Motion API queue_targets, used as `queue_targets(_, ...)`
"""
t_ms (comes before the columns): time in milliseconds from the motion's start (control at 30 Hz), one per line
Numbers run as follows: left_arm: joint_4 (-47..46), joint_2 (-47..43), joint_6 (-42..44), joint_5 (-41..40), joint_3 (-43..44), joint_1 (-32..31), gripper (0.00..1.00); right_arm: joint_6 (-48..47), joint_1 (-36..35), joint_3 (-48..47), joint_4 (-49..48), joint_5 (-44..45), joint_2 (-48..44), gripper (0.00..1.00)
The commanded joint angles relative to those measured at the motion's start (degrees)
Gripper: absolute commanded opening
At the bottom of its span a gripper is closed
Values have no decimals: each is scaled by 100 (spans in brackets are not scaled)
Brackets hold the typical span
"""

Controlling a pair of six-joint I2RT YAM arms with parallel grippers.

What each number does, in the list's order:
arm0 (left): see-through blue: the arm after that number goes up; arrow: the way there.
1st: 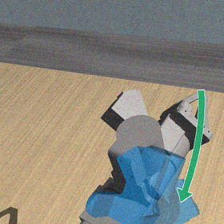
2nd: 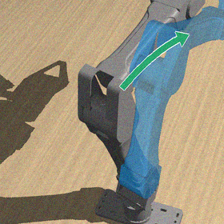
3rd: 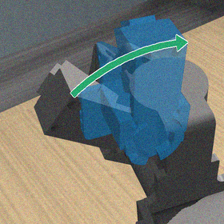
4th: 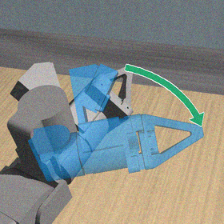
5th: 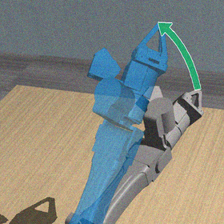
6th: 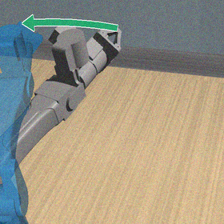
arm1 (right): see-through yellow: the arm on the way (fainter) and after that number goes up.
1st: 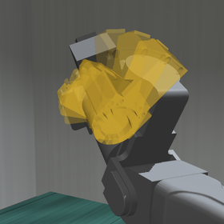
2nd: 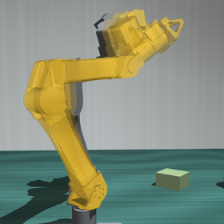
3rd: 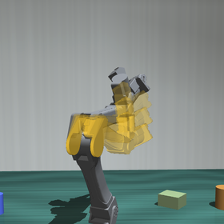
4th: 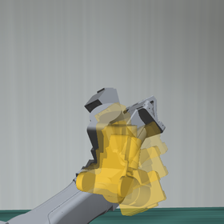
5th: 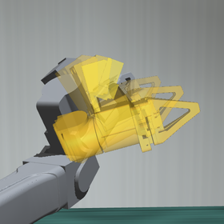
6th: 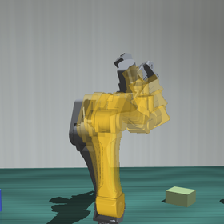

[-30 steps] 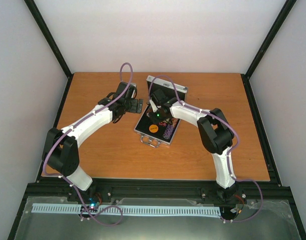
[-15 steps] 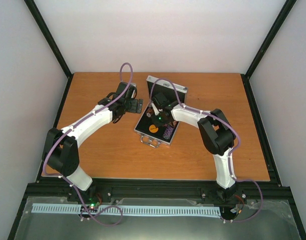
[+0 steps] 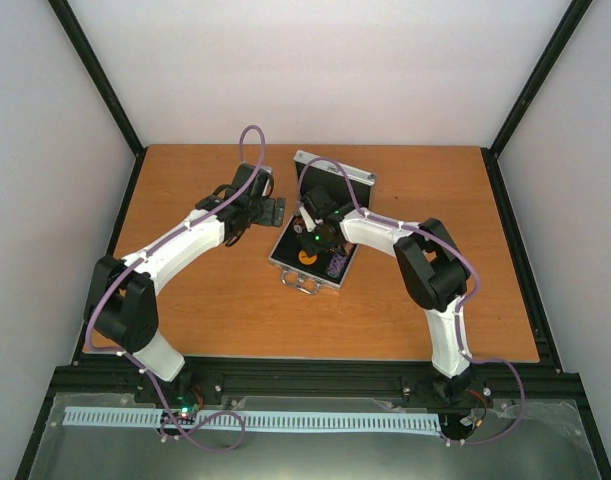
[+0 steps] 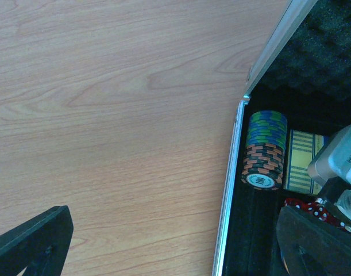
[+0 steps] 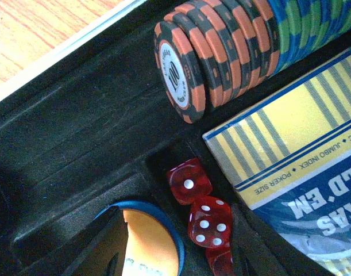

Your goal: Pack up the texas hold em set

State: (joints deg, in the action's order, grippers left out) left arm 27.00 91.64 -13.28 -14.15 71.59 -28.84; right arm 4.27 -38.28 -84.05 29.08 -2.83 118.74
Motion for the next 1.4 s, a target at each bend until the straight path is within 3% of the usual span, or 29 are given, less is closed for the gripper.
queue_targets(0, -46, -146, 2, -59, 51, -16, 100, 39, 102, 23, 332, 292, -114, 52)
queue_targets(167, -46, -155, 9, -60, 48, -16, 100, 30, 97, -24, 381, 161, -381, 58)
queue_targets(500, -53, -171, 11, -33, 52, -16, 100, 130, 84, 93, 536, 299, -1136, 84)
queue_targets(600, -55, -174, 4, -6, 57, -16, 100, 314, 84, 182, 549, 548, -1143, 99)
queue_targets(900, -92, -141, -3, 73, 30, -17, 100, 912, 71, 573, 339, 1569, -1004, 100)
queue_targets(1367, -108, 84, -26, 157, 64, -16, 100, 882, 49, 426, 62, 2045, -449, 100)
